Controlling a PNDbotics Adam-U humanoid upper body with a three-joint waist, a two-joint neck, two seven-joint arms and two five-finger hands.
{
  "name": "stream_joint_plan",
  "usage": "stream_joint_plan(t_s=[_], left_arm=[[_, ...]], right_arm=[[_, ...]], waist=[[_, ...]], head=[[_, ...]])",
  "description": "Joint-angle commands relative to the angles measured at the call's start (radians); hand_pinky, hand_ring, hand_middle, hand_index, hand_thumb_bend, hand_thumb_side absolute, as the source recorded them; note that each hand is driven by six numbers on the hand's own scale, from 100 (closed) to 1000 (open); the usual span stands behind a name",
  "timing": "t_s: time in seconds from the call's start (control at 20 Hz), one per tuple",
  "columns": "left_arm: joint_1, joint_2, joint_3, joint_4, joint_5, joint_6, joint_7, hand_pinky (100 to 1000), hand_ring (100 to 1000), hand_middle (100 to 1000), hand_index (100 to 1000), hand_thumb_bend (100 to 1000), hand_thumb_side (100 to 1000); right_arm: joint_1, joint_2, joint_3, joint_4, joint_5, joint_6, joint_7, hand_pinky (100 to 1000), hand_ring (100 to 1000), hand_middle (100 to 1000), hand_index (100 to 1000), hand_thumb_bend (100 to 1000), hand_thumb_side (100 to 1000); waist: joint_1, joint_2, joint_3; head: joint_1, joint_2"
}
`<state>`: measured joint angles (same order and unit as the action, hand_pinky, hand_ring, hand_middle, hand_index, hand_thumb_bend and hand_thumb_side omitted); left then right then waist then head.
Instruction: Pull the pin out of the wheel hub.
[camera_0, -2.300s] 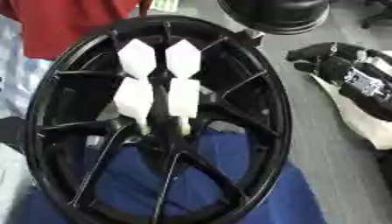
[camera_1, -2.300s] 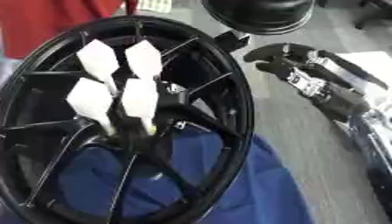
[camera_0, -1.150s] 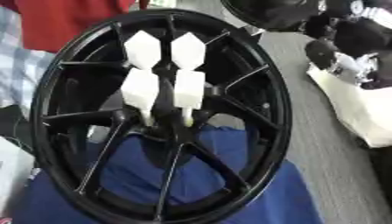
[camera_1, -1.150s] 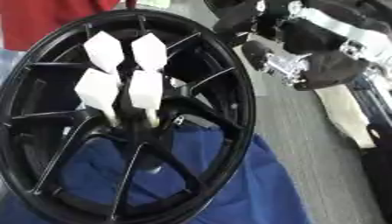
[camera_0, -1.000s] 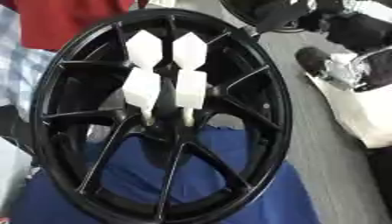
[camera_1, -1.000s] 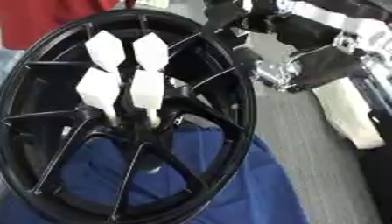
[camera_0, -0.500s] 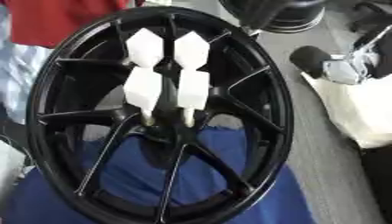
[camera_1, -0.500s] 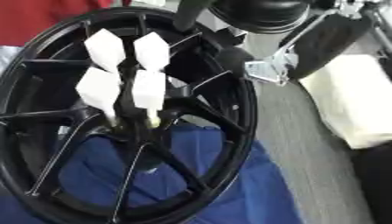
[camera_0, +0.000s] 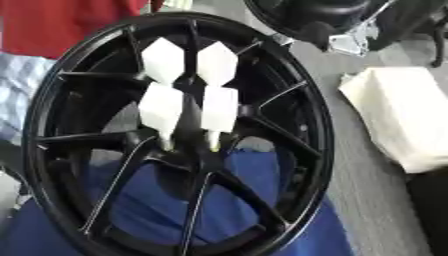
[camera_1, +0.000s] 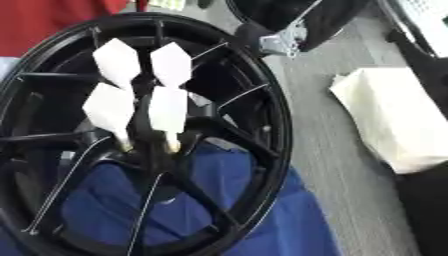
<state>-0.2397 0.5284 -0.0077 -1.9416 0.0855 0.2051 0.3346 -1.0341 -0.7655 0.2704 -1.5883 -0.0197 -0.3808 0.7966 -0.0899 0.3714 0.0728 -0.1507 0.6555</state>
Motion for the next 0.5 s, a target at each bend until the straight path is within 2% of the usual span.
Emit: stream_joint_plan(t_s=[0.05, 0.25, 0.5], left_arm=[[-0.012, 0.032, 0.008, -0.024, -0.003, 0.000, 0.000, 630, 631, 610, 725, 100, 620], [-0.014, 0.030, 0.010, -0.026, -0.002, -0.001, 0.003, 630, 630, 608, 724, 100, 619], [-0.021, 0.026, 0.007, -0.029, -0.001, -0.001, 0.001, 630, 631, 609, 725, 100, 620]], right_arm=[[-0.034, 0.009, -0.009, 0.080, 0.055, -0.061, 0.015, 921, 1000, 790, 832, 100, 302], [-0.052, 0.039, 0.004, 0.159, 0.126, -0.129, 0.013, 930, 1000, 812, 859, 100, 347], [-0.065, 0.074, 0.017, 0.223, 0.186, -0.199, 0.017, 948, 1000, 843, 890, 100, 375]], waist=[[0.003, -0.013, 0.006], [0.003, -0.007, 0.016], [0.005, 0.002, 0.026]], head=[[-0.020, -0.021], [-0.063, -0.034], [-0.072, -0.032]])
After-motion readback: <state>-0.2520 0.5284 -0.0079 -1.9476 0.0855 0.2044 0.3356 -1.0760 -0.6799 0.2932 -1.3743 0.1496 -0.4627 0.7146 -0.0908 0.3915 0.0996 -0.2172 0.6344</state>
